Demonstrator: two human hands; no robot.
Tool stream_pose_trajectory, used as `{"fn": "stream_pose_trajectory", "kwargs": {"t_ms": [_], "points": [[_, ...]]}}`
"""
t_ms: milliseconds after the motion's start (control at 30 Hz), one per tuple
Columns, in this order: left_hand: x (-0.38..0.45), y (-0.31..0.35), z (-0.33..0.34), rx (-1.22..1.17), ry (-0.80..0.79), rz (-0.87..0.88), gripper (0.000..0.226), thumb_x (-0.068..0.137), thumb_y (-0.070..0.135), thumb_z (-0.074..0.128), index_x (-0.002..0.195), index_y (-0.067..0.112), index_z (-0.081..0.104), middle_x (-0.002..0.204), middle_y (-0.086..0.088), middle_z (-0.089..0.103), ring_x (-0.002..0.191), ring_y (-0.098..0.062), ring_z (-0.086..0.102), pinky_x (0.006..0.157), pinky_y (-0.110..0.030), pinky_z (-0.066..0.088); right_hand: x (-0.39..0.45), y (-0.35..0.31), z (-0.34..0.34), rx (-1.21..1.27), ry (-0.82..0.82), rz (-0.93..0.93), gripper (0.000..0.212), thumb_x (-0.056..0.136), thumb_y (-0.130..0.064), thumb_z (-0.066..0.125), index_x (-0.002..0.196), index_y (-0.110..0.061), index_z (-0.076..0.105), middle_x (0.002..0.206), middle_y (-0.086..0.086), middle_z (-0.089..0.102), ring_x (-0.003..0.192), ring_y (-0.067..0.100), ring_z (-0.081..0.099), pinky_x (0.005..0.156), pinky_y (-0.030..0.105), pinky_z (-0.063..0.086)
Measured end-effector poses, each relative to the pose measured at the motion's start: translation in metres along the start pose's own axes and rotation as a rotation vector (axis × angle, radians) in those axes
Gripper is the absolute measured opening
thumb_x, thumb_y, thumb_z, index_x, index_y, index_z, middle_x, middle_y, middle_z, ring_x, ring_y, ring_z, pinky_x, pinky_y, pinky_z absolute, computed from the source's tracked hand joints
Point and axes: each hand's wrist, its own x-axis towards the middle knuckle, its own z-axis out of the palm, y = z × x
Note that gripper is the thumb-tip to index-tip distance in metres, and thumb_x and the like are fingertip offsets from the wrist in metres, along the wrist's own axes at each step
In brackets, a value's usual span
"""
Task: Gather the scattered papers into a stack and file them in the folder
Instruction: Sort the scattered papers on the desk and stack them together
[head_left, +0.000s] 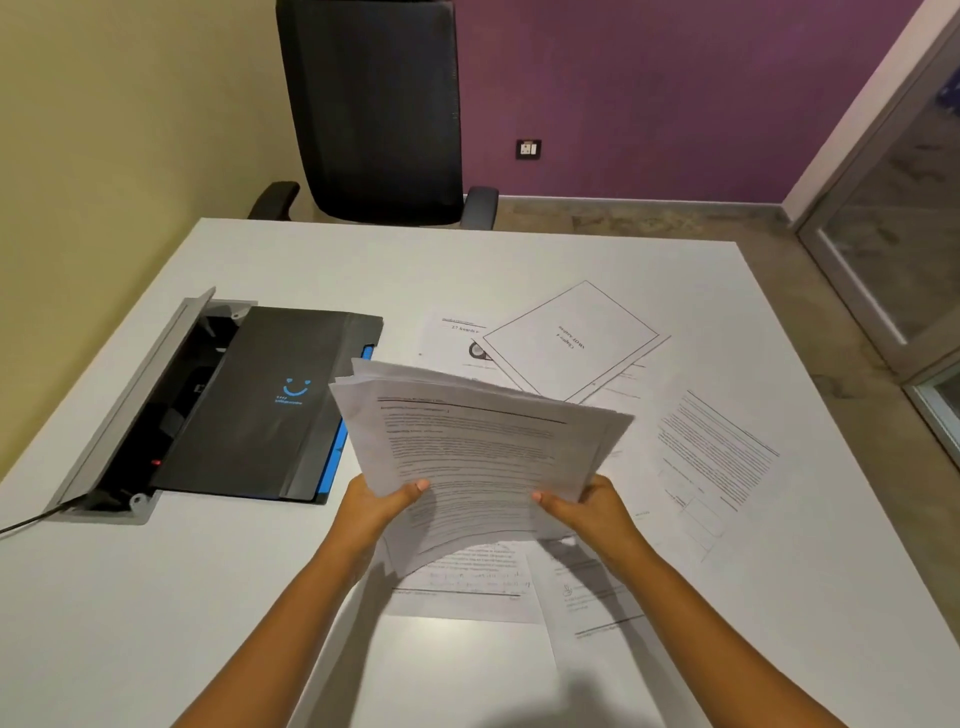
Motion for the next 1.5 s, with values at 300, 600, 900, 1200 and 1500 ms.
{"fn": "stream_pose_trajectory", "kwargs": {"t_ms": [300,600,900,1200,1500], "points": [[0.001,0.001,0.026,-0.054,-0.015,-0.010,0.055,0.053,0.041,0.082,0.101,0.028,0.060,0.109,-0.007,0.066,0.102,-0.025,0.060,0.080,-0.032,0.052,0.001,0.003,0.007,0.090,0.036,0.011,0.029,0.073,-0.013,0.076,0.088,-0.031,0.059,0.095,-0.006,0.066,0.093,0.013,0.062,0.080,0.025,0.050],[0.012,-0.003,0.016,0.166,0.089,-0.022,0.039,0.084,0.012,0.063,0.121,0.008,0.052,0.109,-0.006,0.059,0.101,-0.021,0.055,0.086,-0.031,0.047,0.011,0.014,0.006,-0.114,0.004,0.088,0.040,0.080,-0.013,0.071,0.117,-0.013,0.056,0.116,0.011,0.063,0.105,0.022,0.058,0.092,0.030,0.049],[0.014,-0.020,-0.002,0.084,0.217,-0.063,0.025,0.089,0.018,0.055,0.112,0.009,0.055,0.090,0.000,0.062,0.083,-0.018,0.059,0.079,-0.035,0.051,0.013,0.014,0.030,-0.167,-0.046,0.062,0.035,0.088,-0.011,0.060,0.122,-0.010,0.054,0.108,-0.003,0.062,0.091,0.007,0.062,0.066,0.006,0.048],[-0.003,-0.055,-0.071,0.199,0.330,-0.181,0.031,0.084,0.023,0.063,0.110,0.006,0.057,0.103,-0.015,0.060,0.093,-0.031,0.057,0.083,-0.038,0.046,0.012,0.054,0.022,-0.052,-0.011,0.155,0.024,0.087,0.001,0.055,0.109,-0.004,0.060,0.085,0.003,0.064,0.082,0.018,0.061,0.077,0.025,0.053],[-0.015,-0.075,-0.094,0.421,0.444,-0.257,0.037,0.089,0.015,0.055,0.121,-0.001,0.047,0.112,-0.019,0.059,0.094,-0.035,0.055,0.090,-0.050,0.044,-0.005,0.091,-0.052,-0.636,0.383,0.121,0.040,0.082,-0.020,0.068,0.120,-0.015,0.055,0.118,0.003,0.059,0.106,0.020,0.057,0.091,0.035,0.049]]}}
